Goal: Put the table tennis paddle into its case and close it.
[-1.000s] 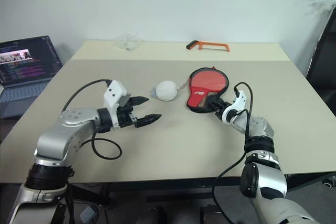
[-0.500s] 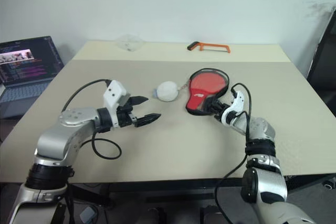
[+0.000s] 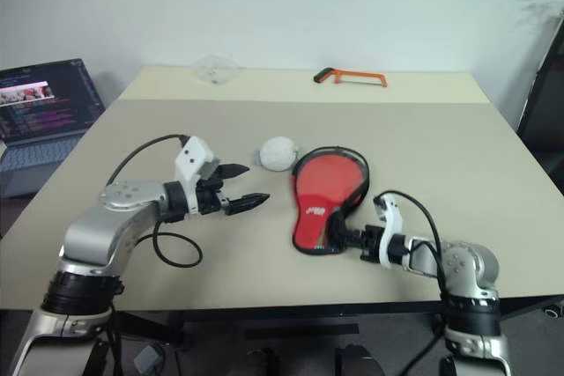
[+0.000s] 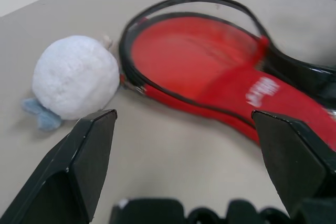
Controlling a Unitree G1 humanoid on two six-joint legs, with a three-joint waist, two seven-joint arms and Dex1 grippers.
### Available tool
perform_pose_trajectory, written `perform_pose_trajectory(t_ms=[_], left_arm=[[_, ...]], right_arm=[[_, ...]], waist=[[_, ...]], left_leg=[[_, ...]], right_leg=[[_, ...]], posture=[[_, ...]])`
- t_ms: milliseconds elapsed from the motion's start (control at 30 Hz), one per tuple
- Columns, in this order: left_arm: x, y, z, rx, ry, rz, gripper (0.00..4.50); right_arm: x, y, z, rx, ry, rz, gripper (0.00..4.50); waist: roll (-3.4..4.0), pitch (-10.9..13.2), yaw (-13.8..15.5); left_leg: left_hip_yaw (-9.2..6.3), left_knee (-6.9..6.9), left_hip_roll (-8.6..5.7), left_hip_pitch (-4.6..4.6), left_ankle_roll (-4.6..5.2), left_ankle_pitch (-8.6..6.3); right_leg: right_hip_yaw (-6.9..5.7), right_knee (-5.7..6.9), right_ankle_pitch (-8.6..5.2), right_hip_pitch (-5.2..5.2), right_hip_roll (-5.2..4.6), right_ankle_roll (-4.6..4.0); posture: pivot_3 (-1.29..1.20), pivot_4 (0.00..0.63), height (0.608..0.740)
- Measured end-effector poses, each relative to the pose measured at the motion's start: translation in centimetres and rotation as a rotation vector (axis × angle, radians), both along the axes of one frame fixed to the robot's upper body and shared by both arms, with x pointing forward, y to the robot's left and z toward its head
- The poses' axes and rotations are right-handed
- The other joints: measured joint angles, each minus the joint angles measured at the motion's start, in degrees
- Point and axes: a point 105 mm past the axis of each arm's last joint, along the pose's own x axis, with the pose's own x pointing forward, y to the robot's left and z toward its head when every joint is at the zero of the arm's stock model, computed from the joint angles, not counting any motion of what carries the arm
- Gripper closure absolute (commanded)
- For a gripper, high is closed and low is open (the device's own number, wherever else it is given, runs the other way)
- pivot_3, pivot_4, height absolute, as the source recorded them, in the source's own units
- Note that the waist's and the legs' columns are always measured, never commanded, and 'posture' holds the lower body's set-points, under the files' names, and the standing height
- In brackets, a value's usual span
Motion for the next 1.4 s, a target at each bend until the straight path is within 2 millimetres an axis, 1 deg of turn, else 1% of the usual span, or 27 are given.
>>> perform_pose_trajectory(t_ms=[167,400,600,767,867,933,1067,1100,1133,1167,1200,1233,1300,1333,1400], left_arm=[[0.0,0.0,0.1,0.006,0.001,-0.013,0.00],[0.1,0.2,0.3,0.012,0.001,-0.008,0.00],[0.1,0.4,0.3,0.017,0.001,-0.004,0.00],[0.1,0.4,0.2,0.018,0.004,-0.001,0.00],[0.1,0.4,0.1,0.018,0.004,0.001,0.00],[0.1,0.5,0.1,0.019,0.003,0.002,0.00],[0.2,0.3,0.1,0.019,-0.001,0.003,0.00],[0.3,0.3,0.0,0.018,-0.003,0.005,0.00],[0.3,0.3,0.0,0.018,-0.007,0.007,0.00],[0.4,0.3,0.0,0.018,-0.011,0.013,0.00],[0.6,0.4,0.0,0.017,-0.011,0.021,0.00],[0.7,0.5,0.0,0.016,-0.012,0.027,0.00],[0.9,0.8,0.1,0.012,-0.016,0.043,0.00],[1.0,1.1,0.1,0.010,-0.017,0.057,0.00],[1.3,1.2,0.1,0.006,-0.021,0.072,0.00]], right_arm=[[-2.7,0.1,-0.7,-0.050,-0.006,0.129,4.48],[-4.4,0.2,-1.2,-0.064,-0.020,0.227,4.48],[-4.2,0.3,-1.6,-0.077,-0.031,0.240,4.48],[-3.8,0.5,-1.9,-0.104,-0.044,0.232,4.48],[-3.5,0.4,-2.1,-0.117,-0.058,0.224,3.67],[-3.6,0.0,-2.1,-0.123,-0.054,0.227,3.08],[-3.9,-0.3,-1.4,-0.138,-0.083,0.278,1.66],[-3.9,-0.8,-1.2,-0.160,-0.097,0.288,1.37],[-3.8,-1.6,-0.9,-0.202,-0.124,0.295,0.96],[-3.7,-2.5,-0.7,-0.253,-0.156,0.299,0.65],[-3.5,-3.6,-0.4,-0.314,-0.188,0.299,0.28],[-3.3,-4.8,-0.2,-0.379,-0.219,0.298,0.04],[-3.1,-7.6,0.4,-0.515,-0.262,0.280,0.04],[-3.0,-8.4,0.9,-0.543,-0.285,0.278,0.04],[-2.7,-8.8,2.7,-0.556,-0.361,0.274,0.04]], waist=[[-0.08,-0.05,0.02],[-0.31,-0.19,0.04],[-0.83,-0.51,0.03],[-0.99,-0.61,-0.03],[-1.00,-0.62,-0.06],[-0.98,-0.61,-0.01],[-0.95,-0.58,0.14],[-0.92,-0.57,0.21],[-0.91,-0.56,0.37],[-0.91,-0.56,0.67],[-0.91,-0.56,0.99],[-0.89,-0.54,1.44],[-0.88,-0.53,2.02],[-0.87,-0.52,2.12],[-0.87,-0.52,2.27]], left_leg=[[0.00,0.01,0.00,0.02,0.00,0.00],[-0.01,0.01,0.01,0.03,0.00,0.00],[-0.01,0.04,0.03,0.12,0.00,0.00],[0.00,0.06,0.06,0.40,0.00,0.00],[0.00,0.07,0.05,0.56,-0.01,0.00],[0.06,0.08,0.02,0.56,-0.01,0.00],[0.07,0.14,-0.07,0.54,-0.01,0.00],[0.11,0.15,-0.09,0.54,-0.01,0.00],[0.13,0.16,-0.11,0.52,-0.01,0.00],[0.14,0.19,-0.12,0.50,-0.01,0.00],[0.17,0.21,-0.14,0.50,-0.01,0.00],[0.19,0.24,-0.16,0.48,-0.01,0.00],[0.22,0.26,-0.18,0.45,-0.02,0.00],[0.26,0.25,-0.17,0.44,-0.02,0.00],[0.24,0.24,-0.14,0.44,-0.02,0.00]], right_leg=[[0.00,0.00,-0.05,0.00,0.00,0.06],[0.00,0.00,-0.08,0.01,0.01,0.07],[0.01,0.00,-0.08,0.09,0.01,0.06],[0.02,0.00,-0.08,0.32,0.01,0.06],[0.04,-0.02,-0.21,0.50,-0.01,-0.21],[0.04,-0.02,-0.21,0.51,-0.08,-0.21],[0.04,-0.07,-0.20,0.57,-0.17,-0.18],[0.06,-0.08,-0.20,0.57,-0.21,-0.17],[0.05,-0.11,-0.20,0.58,-0.25,-0.15],[0.04,-0.13,-0.21,0.58,-0.28,-0.13],[0.05,-0.14,-0.22,0.57,-0.31,-0.11],[0.04,-0.16,-0.23,0.56,-0.34,-0.10],[0.03,-0.19,-0.26,0.53,-0.39,-0.07],[0.05,-0.18,-0.26,0.51,-0.39,-0.07],[0.03,-0.17,-0.27,0.51,-0.35,-0.09]], posture=[[0.00,0.150,0.740],[0.00,0.150,0.740],[0.00,0.150,0.740],[0.00,0.150,0.740],[0.00,0.150,0.740],[0.00,0.150,0.740],[0.00,0.150,0.740],[0.00,0.150,0.740],[0.00,0.150,0.740],[0.00,0.150,0.740],[0.00,0.150,0.740],[0.00,0.150,0.740],[0.00,0.150,0.740],[0.00,0.150,0.740],[0.00,0.150,0.740]])
